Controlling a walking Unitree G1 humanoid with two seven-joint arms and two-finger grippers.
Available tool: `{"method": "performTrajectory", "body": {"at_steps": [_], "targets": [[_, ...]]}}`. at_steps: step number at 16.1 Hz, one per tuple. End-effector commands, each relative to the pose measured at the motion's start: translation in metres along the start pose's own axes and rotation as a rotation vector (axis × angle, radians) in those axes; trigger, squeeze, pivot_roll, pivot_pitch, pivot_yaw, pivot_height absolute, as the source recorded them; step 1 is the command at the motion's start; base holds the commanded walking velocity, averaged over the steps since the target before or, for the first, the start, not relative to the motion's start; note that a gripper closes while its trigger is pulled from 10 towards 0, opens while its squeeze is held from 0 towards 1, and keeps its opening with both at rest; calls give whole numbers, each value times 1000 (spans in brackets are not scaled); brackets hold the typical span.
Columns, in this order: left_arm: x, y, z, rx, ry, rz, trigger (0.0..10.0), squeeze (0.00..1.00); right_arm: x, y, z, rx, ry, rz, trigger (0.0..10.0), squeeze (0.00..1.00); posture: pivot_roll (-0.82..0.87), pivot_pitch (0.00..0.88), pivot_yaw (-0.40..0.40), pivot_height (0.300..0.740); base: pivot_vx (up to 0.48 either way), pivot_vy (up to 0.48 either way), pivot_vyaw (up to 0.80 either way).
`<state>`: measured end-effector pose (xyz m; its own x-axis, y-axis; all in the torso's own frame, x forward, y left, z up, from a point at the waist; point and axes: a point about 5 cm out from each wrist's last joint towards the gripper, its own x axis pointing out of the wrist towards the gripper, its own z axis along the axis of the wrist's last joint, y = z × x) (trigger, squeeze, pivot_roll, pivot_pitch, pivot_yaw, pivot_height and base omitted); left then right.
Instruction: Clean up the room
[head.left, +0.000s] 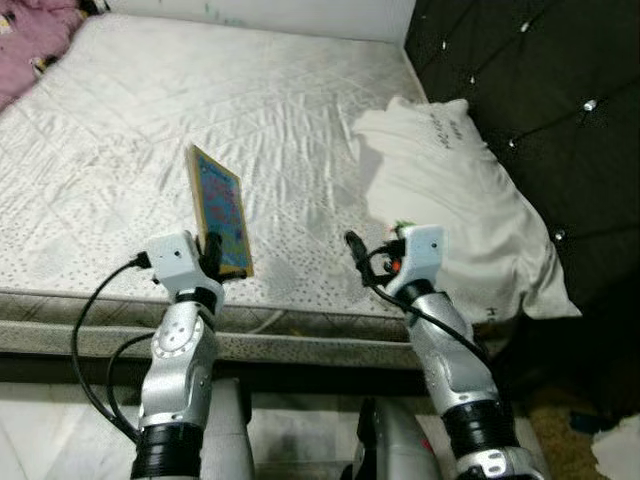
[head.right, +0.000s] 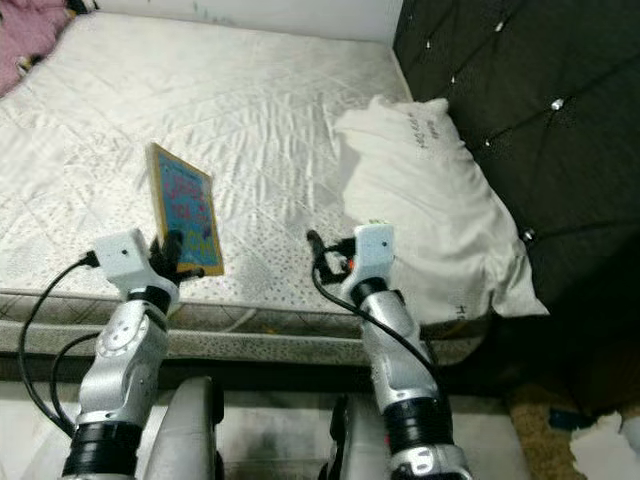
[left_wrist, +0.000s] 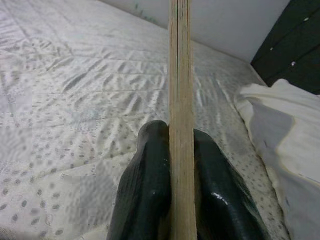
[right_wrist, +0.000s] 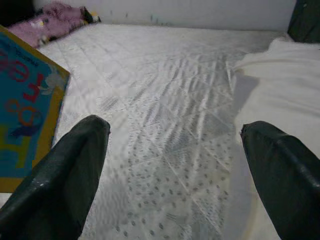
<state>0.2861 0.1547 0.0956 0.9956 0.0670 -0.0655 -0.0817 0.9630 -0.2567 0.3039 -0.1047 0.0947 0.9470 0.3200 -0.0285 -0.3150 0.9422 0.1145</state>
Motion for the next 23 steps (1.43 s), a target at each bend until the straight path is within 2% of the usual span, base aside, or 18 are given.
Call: {"method": "performTrajectory", "body": {"at_steps": [1, 6, 10, 13, 15, 17, 19, 21, 23], "targets": [[3, -17, 12, -16, -60, -58, 10000, 0, -2, -10, 5, -15, -16, -25, 10000, 0, 19, 14, -71, 614, 352, 0, 0], [5, -22, 12, -44, -46, -78, 10000, 0, -2, -9, 6, -15, -17, -27, 10000, 0, 15, 18, -70, 614, 208, 0, 0], [8, -24, 3, -46, 21, -52, 10000, 0, -2, -9, 6, -14, -16, -28, 10000, 0, 13, 18, -71, 614, 0, 0, 0], [12, -26, 2, -52, 37, -54, 10000, 0, -2, -9, 6, -14, -16, -28, 10000, 0, 10, 17, -72, 590, 0, 0, 0], [20, -31, 1, -91, 69, -62, 10000, 0, -1, -10, 7, -16, -19, -29, 10000, 0, 4, 17, -76, 560, 0, 0, 0], [32, -35, -2, -196, 113, -81, 10000, 0, -2, -12, 12, -31, -36, -39, 10000, 0, -14, 18, -80, 560, 0, 0, 0], [37, -39, -7, -228, 166, -107, 10000, 0, -4, -15, 18, -45, -53, -43, 10000, 0, -23, 19, -83, 560, 0, 0, 0], [44, -48, -14, -254, 231, -160, 10000, 0, -13, -22, 23, -61, -61, -59, 10000, 0, -42, 21, -88, 560, 0, 0, 0], [52, -50, -16, -294, 264, -175, 10000, 0, -26, -28, 28, -79, -56, -61, 10000, 0, -73, 28, -97, 560, 0, 0, 0]]}}
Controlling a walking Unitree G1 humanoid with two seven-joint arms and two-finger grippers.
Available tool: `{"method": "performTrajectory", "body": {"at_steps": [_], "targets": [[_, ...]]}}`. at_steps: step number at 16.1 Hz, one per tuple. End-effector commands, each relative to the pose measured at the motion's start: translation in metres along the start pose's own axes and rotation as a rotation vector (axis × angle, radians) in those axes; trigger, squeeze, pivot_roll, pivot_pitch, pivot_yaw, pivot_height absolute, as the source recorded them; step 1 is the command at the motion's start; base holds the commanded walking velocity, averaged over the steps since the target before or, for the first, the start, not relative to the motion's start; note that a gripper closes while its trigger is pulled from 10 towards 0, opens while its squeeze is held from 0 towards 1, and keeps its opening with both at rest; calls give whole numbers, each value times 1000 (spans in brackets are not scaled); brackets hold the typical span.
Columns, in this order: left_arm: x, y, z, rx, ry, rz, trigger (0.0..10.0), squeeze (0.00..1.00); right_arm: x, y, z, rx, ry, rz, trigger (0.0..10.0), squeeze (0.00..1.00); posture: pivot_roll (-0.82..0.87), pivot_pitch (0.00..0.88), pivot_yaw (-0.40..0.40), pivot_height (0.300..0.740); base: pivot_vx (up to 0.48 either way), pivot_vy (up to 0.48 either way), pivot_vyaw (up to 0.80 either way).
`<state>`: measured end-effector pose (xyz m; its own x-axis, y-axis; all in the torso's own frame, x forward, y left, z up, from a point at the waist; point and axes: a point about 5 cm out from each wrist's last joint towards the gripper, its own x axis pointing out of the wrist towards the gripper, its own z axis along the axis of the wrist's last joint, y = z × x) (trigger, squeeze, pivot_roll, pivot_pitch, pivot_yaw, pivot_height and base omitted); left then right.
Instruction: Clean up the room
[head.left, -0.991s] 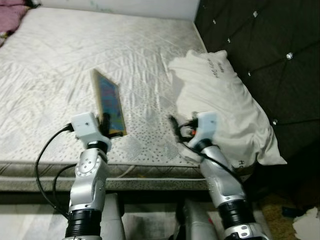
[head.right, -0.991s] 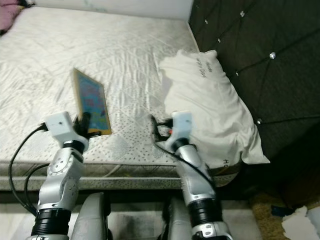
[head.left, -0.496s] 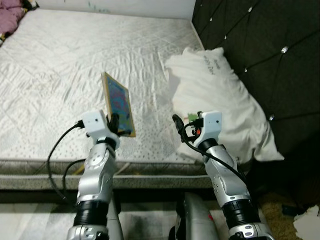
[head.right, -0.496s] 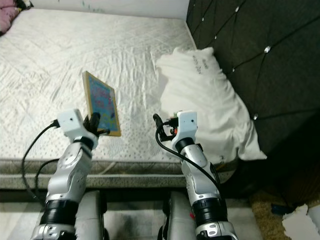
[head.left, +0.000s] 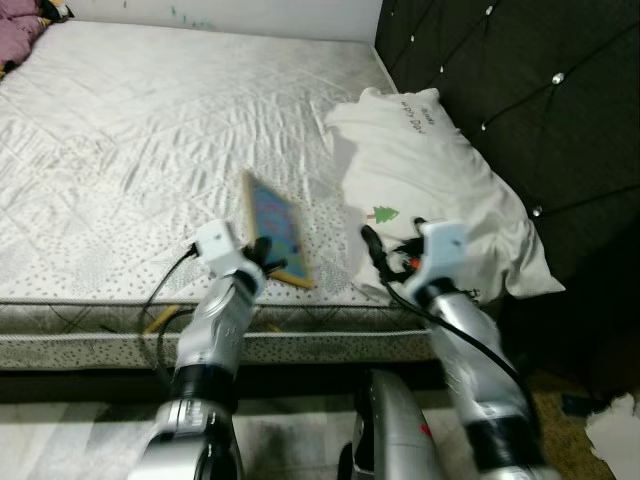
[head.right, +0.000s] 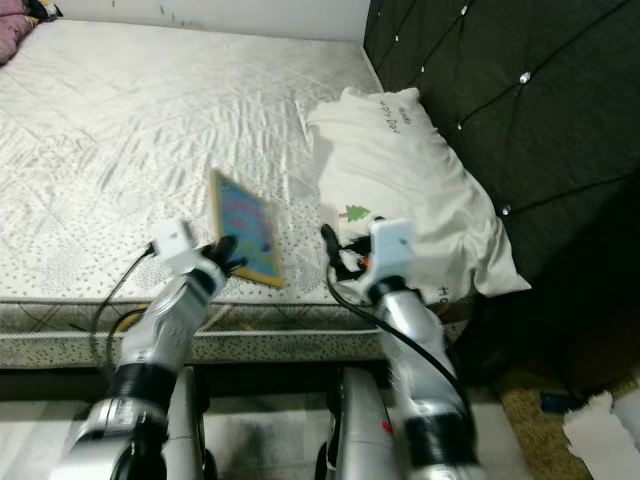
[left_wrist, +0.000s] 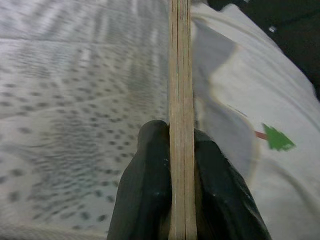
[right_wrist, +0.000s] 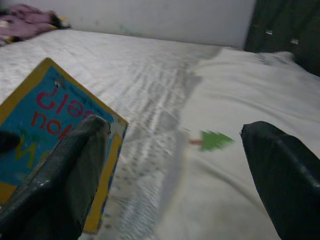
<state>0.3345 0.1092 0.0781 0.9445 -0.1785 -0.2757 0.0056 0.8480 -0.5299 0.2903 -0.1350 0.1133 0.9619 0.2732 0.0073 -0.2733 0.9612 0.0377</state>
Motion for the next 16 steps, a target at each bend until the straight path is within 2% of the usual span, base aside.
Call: {"method": "performTrajectory", "body": {"at_steps": [1, 2, 4, 7, 9, 13, 14, 16], "targets": [[7, -7, 12, -12, -30, -36, 10000, 0, -9, -10, 7, -15, -5, -19, 10000, 0, -83, 33, -101, 560, 0, 0, 0], [11, -3, 15, -37, -23, -28, 10000, 0, -19, -17, 4, -29, 19, -32, 10000, 0, -98, 37, -105, 560, 0, 0, 0], [15, 0, 16, -51, -9, -36, 10000, 0, -29, -22, 4, -44, 38, -47, 10000, 0, -125, 49, -114, 560, 0, 0, 0], [20, 5, 7, -96, 46, -28, 10000, 0, -46, -29, 9, -81, 65, -81, 10000, 0, -172, 74, -131, 560, 0, 0, 0], [22, 5, -1, -170, 94, -44, 10000, 0, -67, -22, 16, -121, 75, -73, 10000, 0, -216, 91, -149, 560, 0, 0, 0], [28, -10, 2, -239, 116, -90, 10000, 0, -80, -32, 22, -148, 105, -95, 10000, 0, -260, 103, -165, 560, 0, 0, 0], [29, -11, 1, -234, 122, -92, 10000, 0, -81, -33, 23, -148, 107, -96, 10000, 0, -262, 103, -165, 560, 0, 0, 0], [26, -11, -15, -249, 188, -78, 10000, 0, -82, -30, 24, -155, 119, -86, 10000, 0, -271, 103, -176, 560, 0, 0, 0]]}}
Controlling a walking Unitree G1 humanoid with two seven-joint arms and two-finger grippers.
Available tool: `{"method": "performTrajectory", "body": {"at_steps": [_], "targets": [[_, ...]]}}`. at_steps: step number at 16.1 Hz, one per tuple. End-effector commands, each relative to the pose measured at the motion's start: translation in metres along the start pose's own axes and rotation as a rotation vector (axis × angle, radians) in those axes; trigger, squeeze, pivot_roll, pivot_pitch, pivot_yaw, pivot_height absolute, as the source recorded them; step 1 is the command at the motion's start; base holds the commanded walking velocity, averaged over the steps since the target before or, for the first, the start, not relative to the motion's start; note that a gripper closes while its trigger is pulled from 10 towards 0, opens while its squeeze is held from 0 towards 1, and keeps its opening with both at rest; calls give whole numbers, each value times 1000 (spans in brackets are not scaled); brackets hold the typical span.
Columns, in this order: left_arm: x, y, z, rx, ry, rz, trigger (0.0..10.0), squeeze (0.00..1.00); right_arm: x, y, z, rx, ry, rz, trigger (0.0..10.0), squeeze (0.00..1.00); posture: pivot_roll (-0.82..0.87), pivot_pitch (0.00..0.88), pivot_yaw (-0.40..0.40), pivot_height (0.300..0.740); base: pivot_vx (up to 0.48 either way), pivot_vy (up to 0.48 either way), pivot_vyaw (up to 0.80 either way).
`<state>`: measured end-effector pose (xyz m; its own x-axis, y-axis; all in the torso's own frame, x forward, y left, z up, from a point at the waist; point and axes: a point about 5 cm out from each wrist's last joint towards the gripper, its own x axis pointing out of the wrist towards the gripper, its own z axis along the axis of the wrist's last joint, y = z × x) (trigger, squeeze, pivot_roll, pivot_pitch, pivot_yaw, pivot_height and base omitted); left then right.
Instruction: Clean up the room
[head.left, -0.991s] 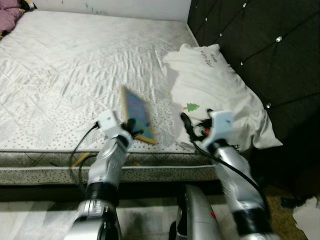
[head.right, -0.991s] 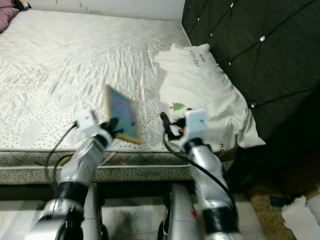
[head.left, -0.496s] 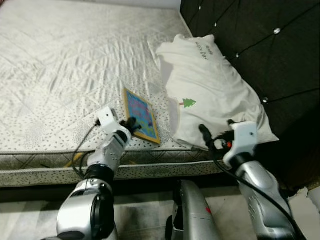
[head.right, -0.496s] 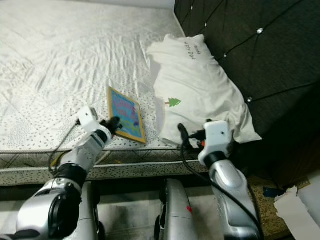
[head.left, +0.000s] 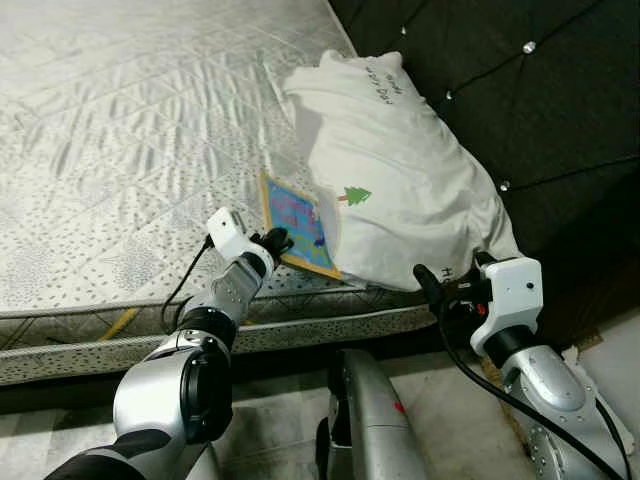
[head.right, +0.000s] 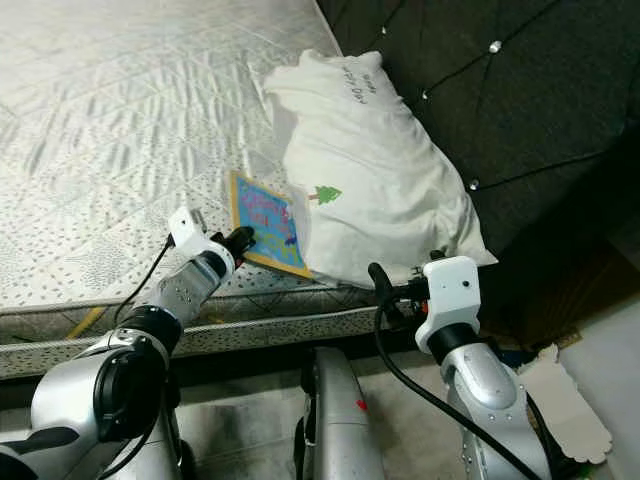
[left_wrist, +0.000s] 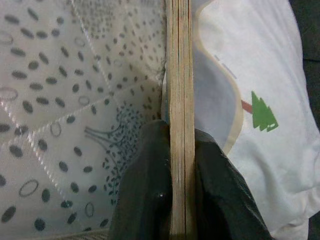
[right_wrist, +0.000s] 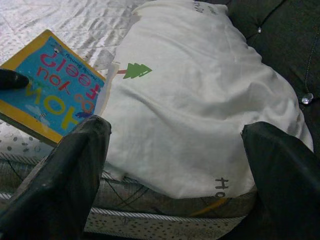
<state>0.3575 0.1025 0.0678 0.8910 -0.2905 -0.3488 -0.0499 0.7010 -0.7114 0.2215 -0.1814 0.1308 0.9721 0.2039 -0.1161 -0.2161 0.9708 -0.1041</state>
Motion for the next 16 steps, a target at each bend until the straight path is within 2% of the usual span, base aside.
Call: {"method": "performTrajectory", "body": {"at_steps": [1, 4, 8, 9, 10, 16], "targets": [[1, -5, -17, -8, 61, -15, 10000, 0, -3, -7, 4, -15, -2, -21, 10000, 0, -272, 103, -178, 560, 0, 0, 0], [-2, 7, -25, -5, 103, 20, 10000, 0, -1, -9, 4, -15, 8, -23, 10000, 0, -269, 97, -177, 560, 0, 0, 0], [-5, 19, -6, 22, 55, 68, 10000, 0, 5, -9, 3, -11, 9, -24, 10000, 0, -254, 83, -172, 560, 0, 0, 0], [-6, 21, -3, 23, 48, 72, 10000, 94, 6, -9, 4, -11, 8, -24, 10000, 0, -254, 81, -171, 560, 0, 0, 0], [-6, 22, 2, 22, 42, 75, 10000, 1000, 7, -9, 4, -11, 6, -25, 10000, 0, -256, 81, -171, 560, 0, 0, 0], [-7, 26, 12, 53, 21, 100, 10000, 1000, 12, -10, 3, -8, 0, -31, 10000, 0, -249, 62, -164, 560, 0, 0, 0]]}}
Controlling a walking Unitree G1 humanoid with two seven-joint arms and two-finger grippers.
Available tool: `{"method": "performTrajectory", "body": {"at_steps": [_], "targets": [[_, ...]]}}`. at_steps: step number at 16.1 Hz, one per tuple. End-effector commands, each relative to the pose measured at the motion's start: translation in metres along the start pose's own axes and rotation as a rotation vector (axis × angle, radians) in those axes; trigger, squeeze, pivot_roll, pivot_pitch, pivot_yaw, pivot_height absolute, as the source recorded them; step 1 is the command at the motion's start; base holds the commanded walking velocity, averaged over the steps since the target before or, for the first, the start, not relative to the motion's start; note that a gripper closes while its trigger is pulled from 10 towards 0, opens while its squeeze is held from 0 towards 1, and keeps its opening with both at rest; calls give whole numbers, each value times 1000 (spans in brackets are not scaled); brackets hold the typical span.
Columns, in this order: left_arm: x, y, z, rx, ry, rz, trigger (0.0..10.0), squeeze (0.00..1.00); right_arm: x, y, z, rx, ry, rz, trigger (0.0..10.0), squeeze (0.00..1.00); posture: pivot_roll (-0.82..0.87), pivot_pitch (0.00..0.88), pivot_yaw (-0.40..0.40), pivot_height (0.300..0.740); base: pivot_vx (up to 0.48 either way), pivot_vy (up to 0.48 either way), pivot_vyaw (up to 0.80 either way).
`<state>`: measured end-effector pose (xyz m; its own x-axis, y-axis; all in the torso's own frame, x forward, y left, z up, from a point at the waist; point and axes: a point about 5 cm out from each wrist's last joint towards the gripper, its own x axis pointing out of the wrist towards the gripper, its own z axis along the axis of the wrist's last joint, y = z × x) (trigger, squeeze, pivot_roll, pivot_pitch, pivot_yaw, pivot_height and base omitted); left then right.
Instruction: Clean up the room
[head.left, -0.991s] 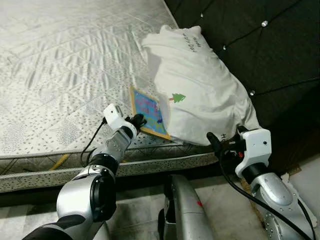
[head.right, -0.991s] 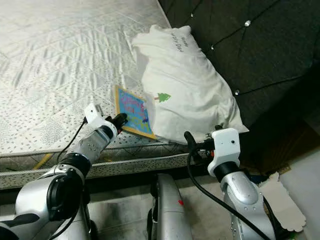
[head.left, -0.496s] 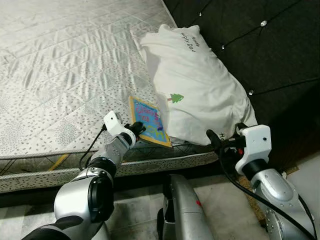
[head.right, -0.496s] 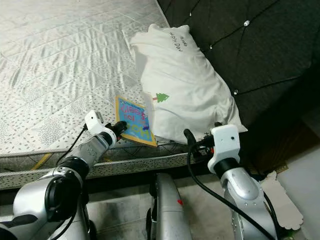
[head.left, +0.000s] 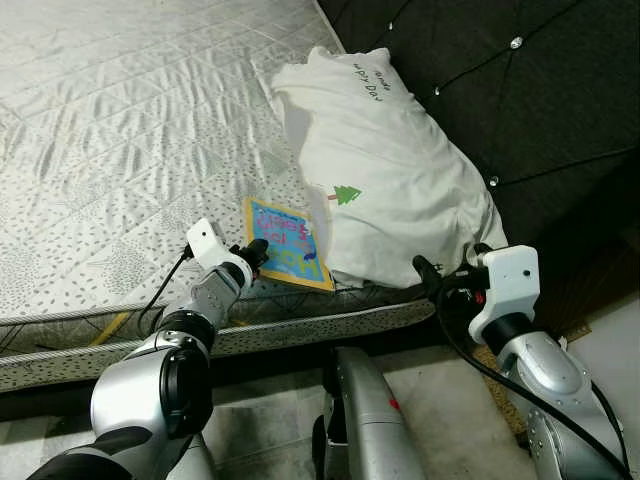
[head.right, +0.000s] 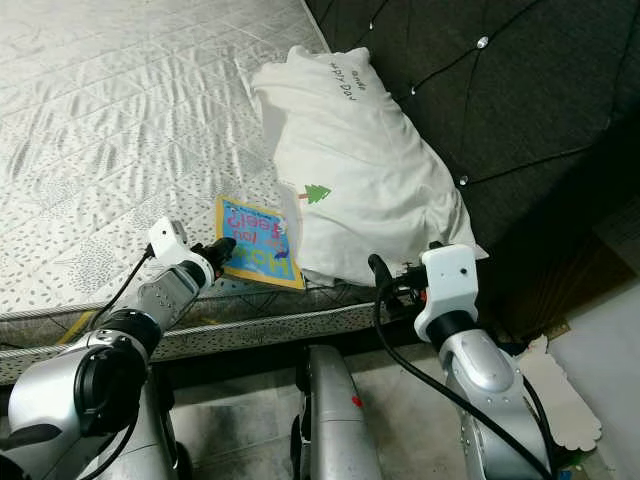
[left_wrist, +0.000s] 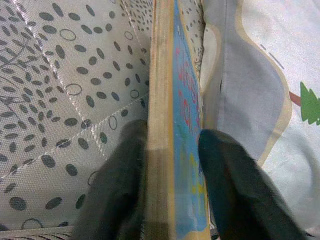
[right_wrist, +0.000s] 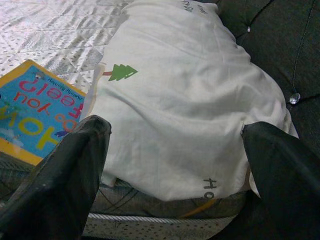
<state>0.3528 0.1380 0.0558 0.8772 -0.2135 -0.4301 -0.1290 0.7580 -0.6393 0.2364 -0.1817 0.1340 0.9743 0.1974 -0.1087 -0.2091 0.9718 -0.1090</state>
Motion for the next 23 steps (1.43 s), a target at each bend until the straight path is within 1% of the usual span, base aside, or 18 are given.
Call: {"method": "performTrajectory", "body": {"at_steps": [1, 3, 6, 9, 10, 11, 12, 13, 14, 15, 16, 17, 19, 22, 23], "targets": [[1, -3, 1, 17, 5, 13, 10000, 1000, 1, -5, -1, -4, 2, -21, 10000, 0, -242, 53, -162, 560, 0, 0, 0], [0, 4, 7, 55, -17, 58, 10000, 1000, 7, -3, -2, 1, -4, -15, 10000, 0, -226, 40, -157, 560, 0, 0, 0], [0, 2, 10, 110, -23, 59, 10000, 1000, 16, 1, -3, 11, -19, -4, 10000, 0, -194, 17, -141, 560, 0, 0, 0], [-2, 10, 12, 123, -33, 96, 10000, 1000, 28, 6, -1, 26, -43, -1, 10000, 0, -168, 0, -123, 560, 0, 0, 0], [-4, 16, 16, 124, -54, 129, 10000, 1000, 34, 8, -1, 40, -51, 2, 10000, 0, -155, 0, -113, 560, 0, 0, 0], [-5, 18, 20, 129, -71, 146, 10000, 1000, 36, 9, -1, 44, -59, 4, 10000, 0, -147, 0, -106, 560, 0, 0, 0], [-6, 18, 27, 158, -102, 154, 10000, 1000, 43, 11, 0, 50, -75, 7, 10000, 0, -128, 0, -93, 560, 0, 0, 0], [-6, 13, 35, 217, -149, 143, 10000, 1000, 53, 13, 1, 64, -97, 7, 10000, 0, -89, 0, -78, 560, 0, 0, 0], [-6, 13, 38, 232, -166, 145, 10000, 1000, 58, 14, 1, 70, -103, 7, 10000, 0, -82, 0, -76, 560, 0, 0, 0], [-8, 12, 43, 273, -212, 146, 10000, 1000, 70, 18, 4, 85, -119, 15, 10000, 0, -40, 0, -66, 560, 0, 0, 0], [-10, 12, 44, 303, -237, 145, 10000, 1000, 78, 22, 8, 93, -133, 28, 10000, 0, -19, 0, -61, 560, 0, 0, 0], [-13, 14, 44, 332, -258, 155, 10000, 1000, 87, 27, 10, 99, -140, 45, 10000, 0, 1, 0, -58, 560, 0, 0, 0], [-25, 19, 39, 382, -310, 181, 10000, 1000, 97, 31, 12, 110, -147, 63, 10000, 0, 26, 0, -52, 560, 0, 0, 0], [-41, 15, 39, 447, -374, 175, 10000, 1000, 110, 30, 20, 131, -194, 49, 10000, 0, 58, 0, -47, 560, 0, 0, 0], [-46, 11, 42, 448, -403, 168, 10000, 1000, 113, 30, 23, 143, -215, 45, 10000, 0, 65, 0, -47, 560, 0, 0, 0]]}}
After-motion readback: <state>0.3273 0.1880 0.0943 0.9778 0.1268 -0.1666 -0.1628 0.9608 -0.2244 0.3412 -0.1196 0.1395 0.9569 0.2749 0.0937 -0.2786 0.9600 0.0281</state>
